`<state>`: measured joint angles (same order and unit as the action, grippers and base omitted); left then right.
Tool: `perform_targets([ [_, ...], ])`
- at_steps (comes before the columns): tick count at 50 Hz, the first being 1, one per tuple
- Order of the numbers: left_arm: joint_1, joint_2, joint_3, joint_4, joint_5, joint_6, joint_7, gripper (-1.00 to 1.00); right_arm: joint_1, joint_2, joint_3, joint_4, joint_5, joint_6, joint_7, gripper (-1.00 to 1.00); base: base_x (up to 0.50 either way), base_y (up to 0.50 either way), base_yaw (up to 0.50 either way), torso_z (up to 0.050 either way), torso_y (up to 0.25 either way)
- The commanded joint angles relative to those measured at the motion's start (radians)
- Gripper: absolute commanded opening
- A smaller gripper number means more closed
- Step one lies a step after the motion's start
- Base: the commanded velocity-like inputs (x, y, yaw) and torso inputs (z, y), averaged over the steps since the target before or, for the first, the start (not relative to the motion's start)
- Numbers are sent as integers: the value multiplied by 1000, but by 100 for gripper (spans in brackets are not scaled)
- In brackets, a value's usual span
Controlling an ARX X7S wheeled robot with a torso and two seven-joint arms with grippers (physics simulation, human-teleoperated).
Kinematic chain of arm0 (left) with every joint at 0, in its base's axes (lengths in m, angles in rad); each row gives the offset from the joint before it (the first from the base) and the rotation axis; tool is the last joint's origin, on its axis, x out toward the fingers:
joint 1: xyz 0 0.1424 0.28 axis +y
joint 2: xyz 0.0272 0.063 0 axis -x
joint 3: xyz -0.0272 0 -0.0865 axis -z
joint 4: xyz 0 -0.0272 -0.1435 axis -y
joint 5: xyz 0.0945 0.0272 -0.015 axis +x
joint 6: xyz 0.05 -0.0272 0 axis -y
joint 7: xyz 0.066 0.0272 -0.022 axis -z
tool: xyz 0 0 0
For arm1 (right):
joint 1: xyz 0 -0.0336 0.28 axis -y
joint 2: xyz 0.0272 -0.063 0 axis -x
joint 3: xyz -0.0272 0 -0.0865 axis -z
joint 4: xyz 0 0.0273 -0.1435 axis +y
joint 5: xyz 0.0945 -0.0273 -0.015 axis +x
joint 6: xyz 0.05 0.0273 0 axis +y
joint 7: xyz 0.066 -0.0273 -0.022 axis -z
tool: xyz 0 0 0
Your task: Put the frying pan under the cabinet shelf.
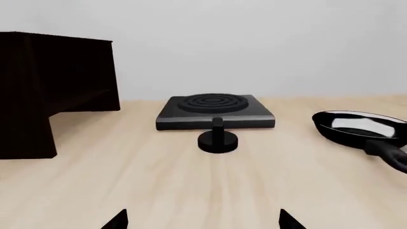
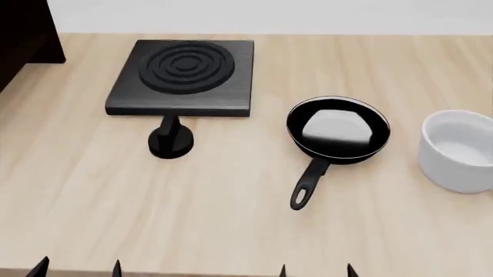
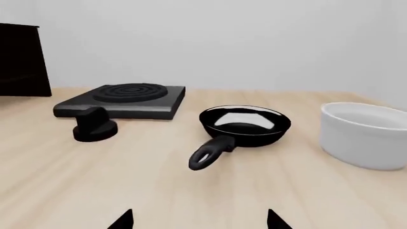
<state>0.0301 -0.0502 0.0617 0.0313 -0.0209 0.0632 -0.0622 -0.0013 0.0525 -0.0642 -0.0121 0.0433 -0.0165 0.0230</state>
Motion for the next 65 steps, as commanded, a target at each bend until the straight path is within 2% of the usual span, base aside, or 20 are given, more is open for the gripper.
perform_targets([
  [1,14,-22,22,13,-21,30,-16,100,-5,20,-28,-14,18,-3,13,100,0,0,0,50,0],
  [16,14,-43,51,9,-20,39,-36,100,-8,43,-59,-25,22,-7,28,100,0,0,0,50,0],
  [46,12,-75,97,7,-7,39,-88,100,-8,74,-79,-34,67,-10,58,100,43,493,0,50,0],
  [53,11,-81,106,9,-5,37,-97,100,-17,88,-81,-46,54,-53,70,100,44,-10,0,50,0],
  [54,11,-82,107,8,-5,38,-97,100,-10,89,-85,-50,47,-15,79,100,500,-55,0,50,0],
  [65,2,-88,120,-3,1,43,-112,100,-1,94,-100,-36,51,-13,82,100,500,-45,0,50,0],
])
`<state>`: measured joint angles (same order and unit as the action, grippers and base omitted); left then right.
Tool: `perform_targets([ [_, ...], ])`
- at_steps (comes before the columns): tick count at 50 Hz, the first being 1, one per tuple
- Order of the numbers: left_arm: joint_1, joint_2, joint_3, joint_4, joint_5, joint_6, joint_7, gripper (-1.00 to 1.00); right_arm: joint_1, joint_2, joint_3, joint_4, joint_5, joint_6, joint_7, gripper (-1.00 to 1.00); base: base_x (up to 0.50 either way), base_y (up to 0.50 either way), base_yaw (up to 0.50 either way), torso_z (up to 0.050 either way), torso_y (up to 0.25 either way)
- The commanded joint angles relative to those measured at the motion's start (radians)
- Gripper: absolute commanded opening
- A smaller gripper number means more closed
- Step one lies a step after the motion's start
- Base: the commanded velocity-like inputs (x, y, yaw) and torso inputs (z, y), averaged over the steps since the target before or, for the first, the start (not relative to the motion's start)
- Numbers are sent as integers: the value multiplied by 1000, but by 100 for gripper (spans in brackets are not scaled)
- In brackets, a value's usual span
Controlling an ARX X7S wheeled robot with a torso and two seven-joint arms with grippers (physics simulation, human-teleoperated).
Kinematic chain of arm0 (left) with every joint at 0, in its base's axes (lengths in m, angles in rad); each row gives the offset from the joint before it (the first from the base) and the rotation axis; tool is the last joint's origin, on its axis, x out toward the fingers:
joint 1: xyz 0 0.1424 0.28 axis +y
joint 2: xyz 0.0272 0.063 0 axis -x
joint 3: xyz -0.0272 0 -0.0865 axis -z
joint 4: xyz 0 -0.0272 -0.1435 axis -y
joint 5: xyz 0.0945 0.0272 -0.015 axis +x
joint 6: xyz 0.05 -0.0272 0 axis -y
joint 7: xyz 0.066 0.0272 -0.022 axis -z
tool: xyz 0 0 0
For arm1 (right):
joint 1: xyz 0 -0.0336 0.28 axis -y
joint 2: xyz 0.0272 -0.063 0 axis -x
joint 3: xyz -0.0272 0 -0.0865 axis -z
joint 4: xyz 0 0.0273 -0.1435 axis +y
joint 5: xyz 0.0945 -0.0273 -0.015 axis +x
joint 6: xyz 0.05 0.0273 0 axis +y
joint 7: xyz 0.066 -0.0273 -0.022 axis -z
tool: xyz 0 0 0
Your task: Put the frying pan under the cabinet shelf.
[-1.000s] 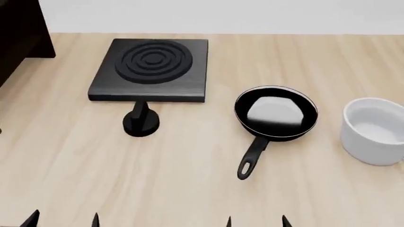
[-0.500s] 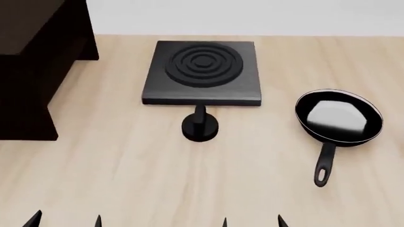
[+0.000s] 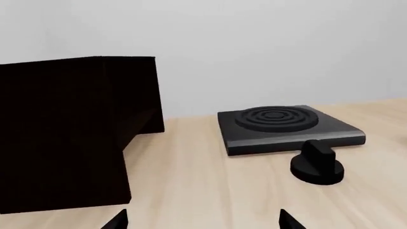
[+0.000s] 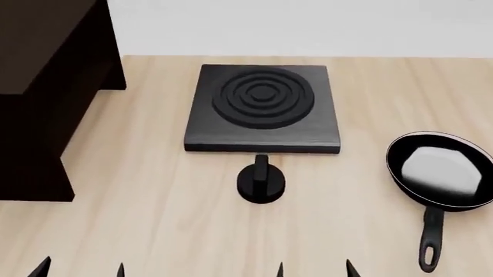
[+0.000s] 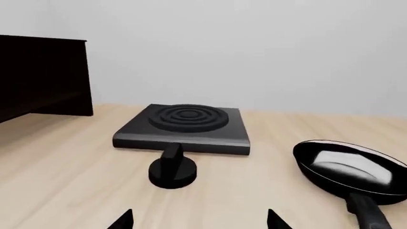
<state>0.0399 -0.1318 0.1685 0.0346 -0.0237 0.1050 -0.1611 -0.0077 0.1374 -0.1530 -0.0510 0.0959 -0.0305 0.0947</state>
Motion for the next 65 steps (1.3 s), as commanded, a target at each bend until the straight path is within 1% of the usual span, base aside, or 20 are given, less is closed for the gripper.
perform_targets([
  [1,-5,-8,14,-2,3,-2,-15,100,6,11,-13,0,-3,3,12,100,500,-39,0,50,0],
  [53,-3,-40,50,-1,-11,15,-58,100,-6,43,-55,-18,5,-3,50,100,500,-2,0,50,0],
  [55,3,-39,45,1,-31,48,-53,100,-8,40,-47,-18,18,-13,54,100,500,0,0,50,0],
  [58,-1,-32,28,-5,-68,37,-55,100,-6,47,-32,-32,18,39,78,100,327,0,0,24,0],
  [61,-7,-31,26,-16,-65,28,-67,100,-33,72,-12,-101,31,79,90,100,0,0,0,0,0],
  [64,-23,-15,17,-38,-7,13,-137,100,-70,96,13,-165,28,128,116,100,0,0,0,0,0],
  [65,-23,-14,14,-37,-8,12,-142,100,-81,104,20,-181,33,137,117,100,0,0,0,0,0],
])
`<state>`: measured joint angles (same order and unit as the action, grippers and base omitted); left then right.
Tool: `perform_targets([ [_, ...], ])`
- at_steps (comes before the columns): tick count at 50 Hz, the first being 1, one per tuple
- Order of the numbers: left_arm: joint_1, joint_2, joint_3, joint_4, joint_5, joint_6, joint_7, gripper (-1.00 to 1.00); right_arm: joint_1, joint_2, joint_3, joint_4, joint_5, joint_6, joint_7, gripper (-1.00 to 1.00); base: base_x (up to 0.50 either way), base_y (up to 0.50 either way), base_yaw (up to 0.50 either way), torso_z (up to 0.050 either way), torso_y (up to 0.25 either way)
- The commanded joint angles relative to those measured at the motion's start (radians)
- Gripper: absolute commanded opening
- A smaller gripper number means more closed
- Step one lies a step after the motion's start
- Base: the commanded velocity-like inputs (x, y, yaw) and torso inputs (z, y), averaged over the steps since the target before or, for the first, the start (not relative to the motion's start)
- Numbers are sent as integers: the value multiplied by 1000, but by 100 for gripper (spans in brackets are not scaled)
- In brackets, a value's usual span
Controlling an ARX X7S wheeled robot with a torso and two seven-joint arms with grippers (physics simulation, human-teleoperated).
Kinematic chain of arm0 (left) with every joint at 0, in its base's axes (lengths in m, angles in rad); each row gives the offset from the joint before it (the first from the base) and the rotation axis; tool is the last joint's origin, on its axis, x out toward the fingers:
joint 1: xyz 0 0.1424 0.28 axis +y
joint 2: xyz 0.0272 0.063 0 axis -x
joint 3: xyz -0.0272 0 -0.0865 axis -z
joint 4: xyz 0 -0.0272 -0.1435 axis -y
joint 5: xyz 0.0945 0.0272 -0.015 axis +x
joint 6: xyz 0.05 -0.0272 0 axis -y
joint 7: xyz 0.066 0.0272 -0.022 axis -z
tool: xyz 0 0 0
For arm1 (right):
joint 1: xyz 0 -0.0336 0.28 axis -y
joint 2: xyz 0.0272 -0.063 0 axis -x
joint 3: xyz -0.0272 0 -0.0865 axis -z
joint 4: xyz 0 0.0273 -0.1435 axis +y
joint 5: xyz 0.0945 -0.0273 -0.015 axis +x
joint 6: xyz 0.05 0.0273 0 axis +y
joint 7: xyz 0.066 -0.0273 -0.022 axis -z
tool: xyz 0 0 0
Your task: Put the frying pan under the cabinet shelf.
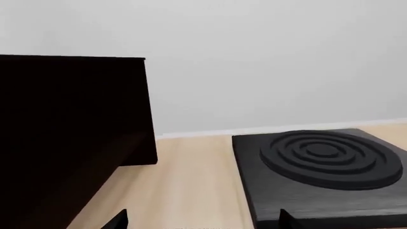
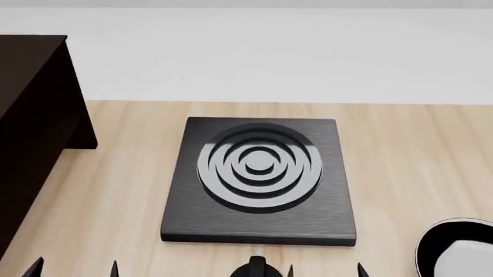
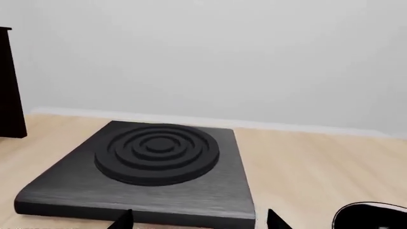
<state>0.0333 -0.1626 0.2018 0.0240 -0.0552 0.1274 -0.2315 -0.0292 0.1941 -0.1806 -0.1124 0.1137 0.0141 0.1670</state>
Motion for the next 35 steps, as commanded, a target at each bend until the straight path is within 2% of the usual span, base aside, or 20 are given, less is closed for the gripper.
perform_targets([
  [1,-14,15,-19,-24,10,-3,-63,100,-71,53,57,-136,20,101,49,100,0,0,0,0,0],
  [28,0,-9,10,-14,-30,23,-43,100,-305,162,225,-458,103,336,142,100,0,0,0,0,0],
  [35,3,-14,17,-3,-24,16,-52,100,-360,173,266,-501,120,353,156,100,0,0,0,0,0],
])
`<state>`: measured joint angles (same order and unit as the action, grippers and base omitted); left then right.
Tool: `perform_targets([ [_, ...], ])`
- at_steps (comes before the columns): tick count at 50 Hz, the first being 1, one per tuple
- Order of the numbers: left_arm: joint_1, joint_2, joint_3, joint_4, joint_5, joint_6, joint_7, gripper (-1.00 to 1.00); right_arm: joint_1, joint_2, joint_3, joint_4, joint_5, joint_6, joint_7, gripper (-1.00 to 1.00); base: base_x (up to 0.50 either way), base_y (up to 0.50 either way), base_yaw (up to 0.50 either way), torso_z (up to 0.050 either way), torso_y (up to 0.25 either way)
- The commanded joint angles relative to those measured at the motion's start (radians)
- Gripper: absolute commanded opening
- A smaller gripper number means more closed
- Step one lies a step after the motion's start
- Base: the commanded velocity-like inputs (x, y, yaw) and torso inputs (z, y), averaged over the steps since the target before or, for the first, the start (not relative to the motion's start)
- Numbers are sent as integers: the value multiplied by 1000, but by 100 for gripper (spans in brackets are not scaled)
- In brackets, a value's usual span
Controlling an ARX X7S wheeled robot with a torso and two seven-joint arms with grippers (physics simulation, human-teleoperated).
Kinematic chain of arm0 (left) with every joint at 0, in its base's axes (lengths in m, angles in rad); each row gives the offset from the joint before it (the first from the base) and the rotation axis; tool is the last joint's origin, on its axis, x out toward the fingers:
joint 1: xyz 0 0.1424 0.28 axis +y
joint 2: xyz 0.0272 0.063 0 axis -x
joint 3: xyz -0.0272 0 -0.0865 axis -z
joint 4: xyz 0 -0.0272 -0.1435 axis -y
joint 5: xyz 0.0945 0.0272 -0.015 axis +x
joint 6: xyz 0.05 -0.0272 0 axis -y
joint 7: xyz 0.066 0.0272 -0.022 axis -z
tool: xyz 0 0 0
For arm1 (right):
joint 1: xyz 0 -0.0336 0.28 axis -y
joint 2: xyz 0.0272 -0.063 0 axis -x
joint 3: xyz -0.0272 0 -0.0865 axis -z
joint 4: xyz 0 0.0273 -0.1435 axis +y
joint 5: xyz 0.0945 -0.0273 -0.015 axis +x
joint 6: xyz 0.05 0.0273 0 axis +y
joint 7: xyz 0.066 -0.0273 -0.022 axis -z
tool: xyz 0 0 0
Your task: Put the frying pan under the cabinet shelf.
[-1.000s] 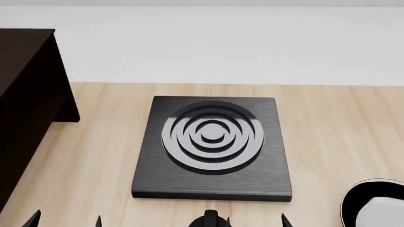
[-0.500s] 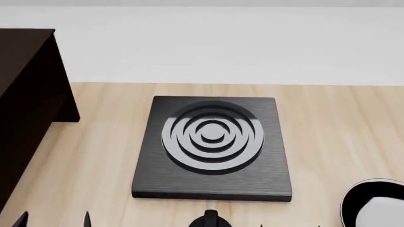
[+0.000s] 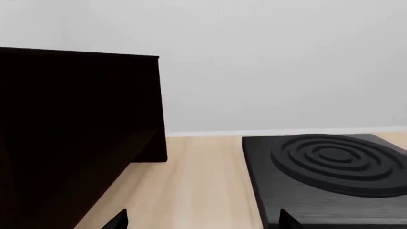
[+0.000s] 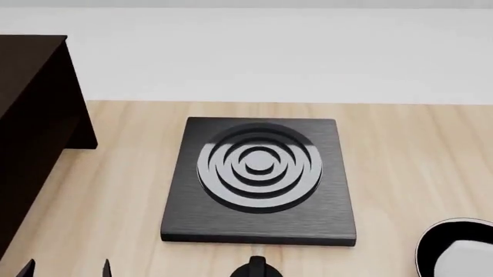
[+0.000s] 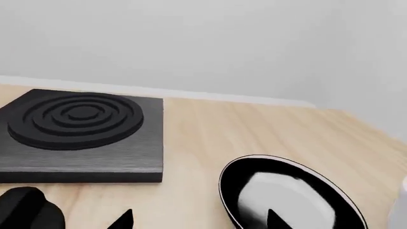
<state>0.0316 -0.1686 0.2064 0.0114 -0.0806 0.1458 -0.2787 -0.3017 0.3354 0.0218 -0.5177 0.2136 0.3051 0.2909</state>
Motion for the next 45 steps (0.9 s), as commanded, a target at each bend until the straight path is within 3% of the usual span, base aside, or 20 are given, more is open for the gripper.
perform_targets([
  [1,4,-8,13,8,2,-1,-5,100,-94,29,72,-95,27,62,34,100,0,0,0,0,0],
  [15,-3,-14,24,-3,9,-6,-19,100,-169,5,166,-11,62,-20,45,100,0,0,0,0,0],
  [45,-5,-26,42,-5,12,0,-41,100,-230,49,288,-49,177,61,41,100,0,0,0,0,0],
])
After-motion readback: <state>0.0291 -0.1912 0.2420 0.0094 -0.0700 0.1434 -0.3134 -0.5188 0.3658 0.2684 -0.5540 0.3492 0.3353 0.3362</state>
